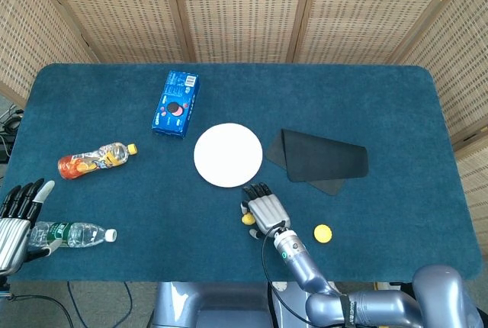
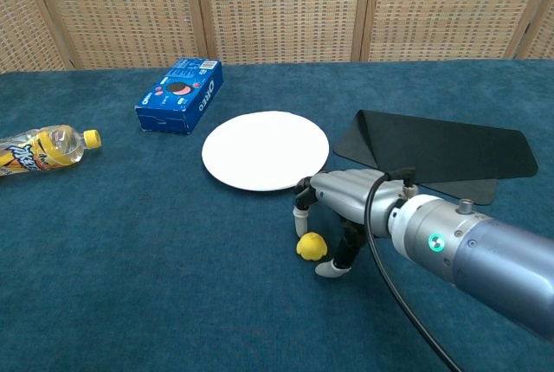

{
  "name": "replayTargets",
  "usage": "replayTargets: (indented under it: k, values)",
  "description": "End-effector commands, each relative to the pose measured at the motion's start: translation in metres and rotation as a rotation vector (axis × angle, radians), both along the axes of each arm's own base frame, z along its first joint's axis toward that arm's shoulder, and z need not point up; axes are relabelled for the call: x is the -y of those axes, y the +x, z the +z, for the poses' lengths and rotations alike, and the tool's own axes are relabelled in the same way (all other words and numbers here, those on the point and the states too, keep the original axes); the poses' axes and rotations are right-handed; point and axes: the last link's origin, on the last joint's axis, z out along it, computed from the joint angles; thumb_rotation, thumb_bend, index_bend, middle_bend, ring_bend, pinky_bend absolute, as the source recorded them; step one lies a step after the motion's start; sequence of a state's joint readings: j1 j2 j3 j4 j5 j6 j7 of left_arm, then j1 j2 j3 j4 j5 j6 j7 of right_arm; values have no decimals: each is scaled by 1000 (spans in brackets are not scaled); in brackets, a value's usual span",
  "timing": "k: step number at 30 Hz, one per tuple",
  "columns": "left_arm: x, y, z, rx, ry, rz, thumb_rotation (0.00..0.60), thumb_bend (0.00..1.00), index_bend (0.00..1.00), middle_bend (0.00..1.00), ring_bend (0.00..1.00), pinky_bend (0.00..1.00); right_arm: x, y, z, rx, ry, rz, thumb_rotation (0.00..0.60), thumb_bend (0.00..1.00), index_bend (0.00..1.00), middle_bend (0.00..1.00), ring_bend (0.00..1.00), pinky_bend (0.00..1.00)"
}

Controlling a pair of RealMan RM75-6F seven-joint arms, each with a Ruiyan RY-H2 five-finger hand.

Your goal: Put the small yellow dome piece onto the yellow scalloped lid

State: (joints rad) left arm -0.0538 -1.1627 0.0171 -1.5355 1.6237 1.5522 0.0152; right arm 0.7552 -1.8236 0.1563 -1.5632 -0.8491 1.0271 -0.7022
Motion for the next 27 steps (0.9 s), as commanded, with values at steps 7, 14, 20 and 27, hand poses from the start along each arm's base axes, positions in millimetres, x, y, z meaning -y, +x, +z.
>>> replayTargets:
  k: [7,14,20,27]
  values:
    - [0,1,-1,-4,-5,-2,600,108,0,0,0,0,0,-2,0,3,3,-12,600,218,492,137,0,0]
    - [0,2,-2,-7,-8,-6,600,107,0,0,0,0,1,-1,4,5,-1,-8,600,218,525,165,0,0]
    - [1,2,-2,-7,-4,-6,600,109,0,0,0,0,2,-1,12,-5,-26,1,600,215,526,167,0,0]
    - [1,3,-2,-8,-4,-13,600,109,0,0,0,0,6,-6,41,-6,-91,-1,600,212,526,167,0,0]
